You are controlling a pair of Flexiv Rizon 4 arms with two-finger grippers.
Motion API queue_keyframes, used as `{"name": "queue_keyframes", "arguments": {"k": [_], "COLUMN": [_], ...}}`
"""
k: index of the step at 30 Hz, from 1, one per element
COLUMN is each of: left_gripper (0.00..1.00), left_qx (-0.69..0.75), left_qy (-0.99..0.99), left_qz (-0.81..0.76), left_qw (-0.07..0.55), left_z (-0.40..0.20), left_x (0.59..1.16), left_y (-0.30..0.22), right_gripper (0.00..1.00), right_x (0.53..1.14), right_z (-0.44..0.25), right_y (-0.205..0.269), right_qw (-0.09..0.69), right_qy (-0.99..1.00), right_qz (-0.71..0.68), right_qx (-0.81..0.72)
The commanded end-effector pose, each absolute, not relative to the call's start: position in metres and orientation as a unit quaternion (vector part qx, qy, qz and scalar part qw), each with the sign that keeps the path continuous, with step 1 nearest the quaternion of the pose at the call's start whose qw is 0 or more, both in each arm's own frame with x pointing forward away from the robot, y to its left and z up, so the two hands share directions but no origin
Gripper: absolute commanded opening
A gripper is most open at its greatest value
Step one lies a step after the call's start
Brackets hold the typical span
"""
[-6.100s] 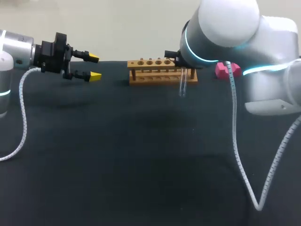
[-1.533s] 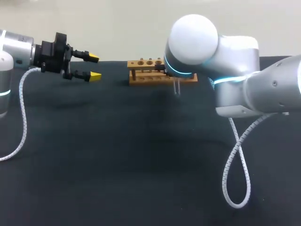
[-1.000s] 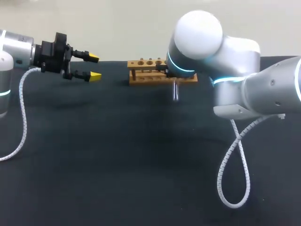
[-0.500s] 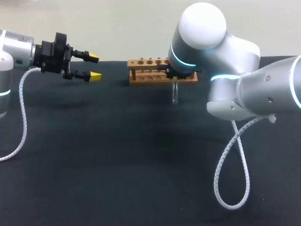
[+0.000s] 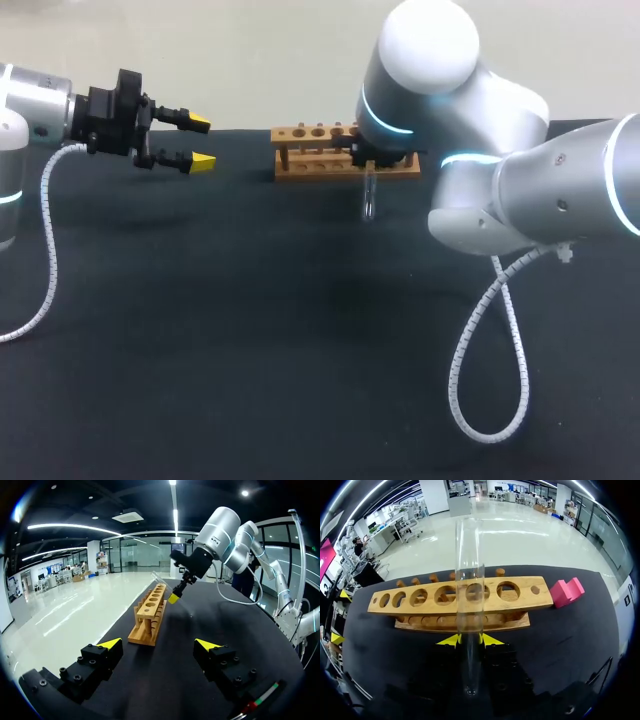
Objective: Grasp the test tube, adjust it, and insert it.
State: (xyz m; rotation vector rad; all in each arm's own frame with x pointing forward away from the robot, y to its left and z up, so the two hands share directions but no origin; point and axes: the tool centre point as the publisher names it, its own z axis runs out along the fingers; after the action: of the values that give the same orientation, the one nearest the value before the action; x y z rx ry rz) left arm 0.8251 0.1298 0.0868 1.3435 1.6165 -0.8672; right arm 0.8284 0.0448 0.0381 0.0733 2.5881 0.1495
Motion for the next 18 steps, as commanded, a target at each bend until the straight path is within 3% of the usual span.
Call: {"name": "queue_keyframes", "arguments": {"k": [1, 18], "left_gripper": [1.0, 1.0], "left_qx": [0.536, 0.536], "left_qy": [0.644, 0.644], "left_qz": [-0.345, -0.345], "left_qw": [0.423, 0.423], "left_z": [0.086, 0.086], "left_x": [0.824, 0.824], "left_y": [0.13, 0.13], "right_gripper": [0.0, 0.0], "right_x": [0.815, 0.788], "right_z": [0.046, 0.098], "right_y": [0.044, 0.034], "right_qw": [0.276, 0.324], "right_qy": [0.959, 0.943], "right_qz": [0.056, 0.045], "right_qx": [0.032, 0.055]}}
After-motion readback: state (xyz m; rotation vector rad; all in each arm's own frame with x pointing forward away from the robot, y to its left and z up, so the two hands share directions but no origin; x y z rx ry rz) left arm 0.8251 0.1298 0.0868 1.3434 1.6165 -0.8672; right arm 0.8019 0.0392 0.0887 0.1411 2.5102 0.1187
